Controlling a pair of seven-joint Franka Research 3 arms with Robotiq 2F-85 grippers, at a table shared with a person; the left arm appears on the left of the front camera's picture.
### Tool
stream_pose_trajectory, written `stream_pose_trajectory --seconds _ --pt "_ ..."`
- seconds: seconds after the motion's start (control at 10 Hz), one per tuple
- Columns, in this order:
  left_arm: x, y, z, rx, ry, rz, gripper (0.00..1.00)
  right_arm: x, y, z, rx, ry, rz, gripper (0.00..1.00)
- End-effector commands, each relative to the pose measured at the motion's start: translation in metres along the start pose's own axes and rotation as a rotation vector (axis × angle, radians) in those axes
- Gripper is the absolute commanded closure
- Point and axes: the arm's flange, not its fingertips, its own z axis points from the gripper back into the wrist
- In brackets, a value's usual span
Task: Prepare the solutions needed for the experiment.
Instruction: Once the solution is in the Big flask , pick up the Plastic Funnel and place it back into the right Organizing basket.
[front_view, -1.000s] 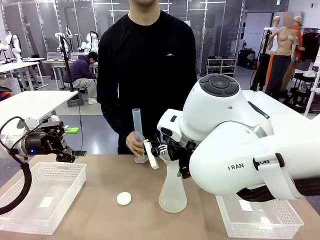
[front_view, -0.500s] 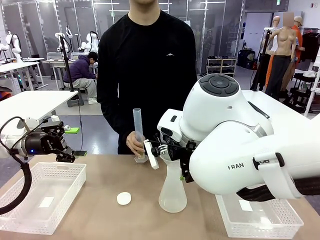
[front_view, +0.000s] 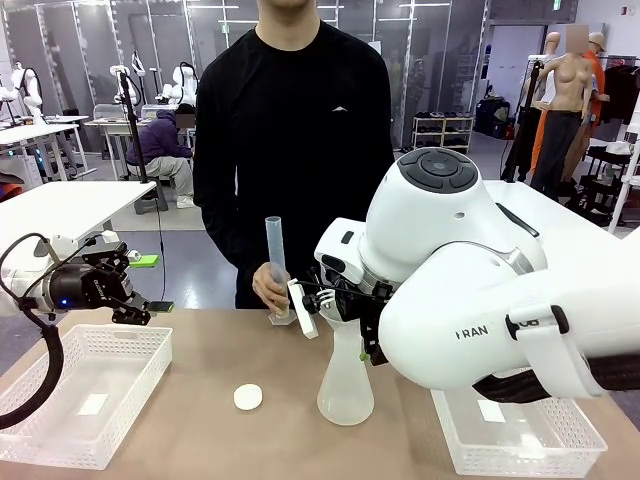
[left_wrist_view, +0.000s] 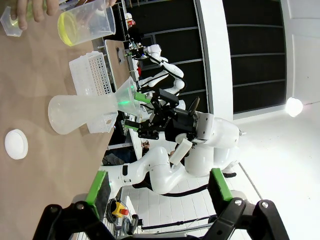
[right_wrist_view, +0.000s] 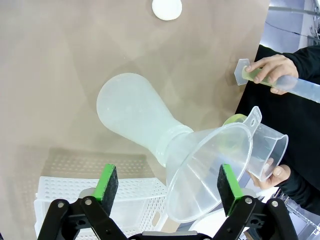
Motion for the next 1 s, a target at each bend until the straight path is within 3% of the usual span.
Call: stream_pose_trajectory --seconds 0.0,0.1,0.3,0.5,0.6,0.9 --pt "-0.001 -0.002 0.000 -0.012 0.005 -0.004 0.00 0.001 0.000 0.000 -0.004 -0.003 0.000 0.00" --pt "-0.001 -0.002 0.000 -0.012 0.005 -0.004 0.00 0.000 0.000 0.000 0.000 0.000 0.000 0.00" --pt "-0.001 -0.002 0.000 -0.012 0.005 -0.004 0.00 0.025 0.002 0.045 -0.127 0.044 0.050 0.00" --pt "-0.001 -0.002 0.000 -0.012 0.005 -0.004 0.00 0.022 -0.003 0.074 -0.168 0.089 0.004 0.00" --pt "-0.001 -0.002 0.000 -0.012 0.005 -0.004 0.00 0.010 -0.003 0.085 -0.167 0.066 -0.091 0.00" --pt "-0.001 -0.002 0.000 -0.012 0.005 -0.004 0.00 -0.064 0.028 0.118 -0.170 -0.096 -0.574 0.00"
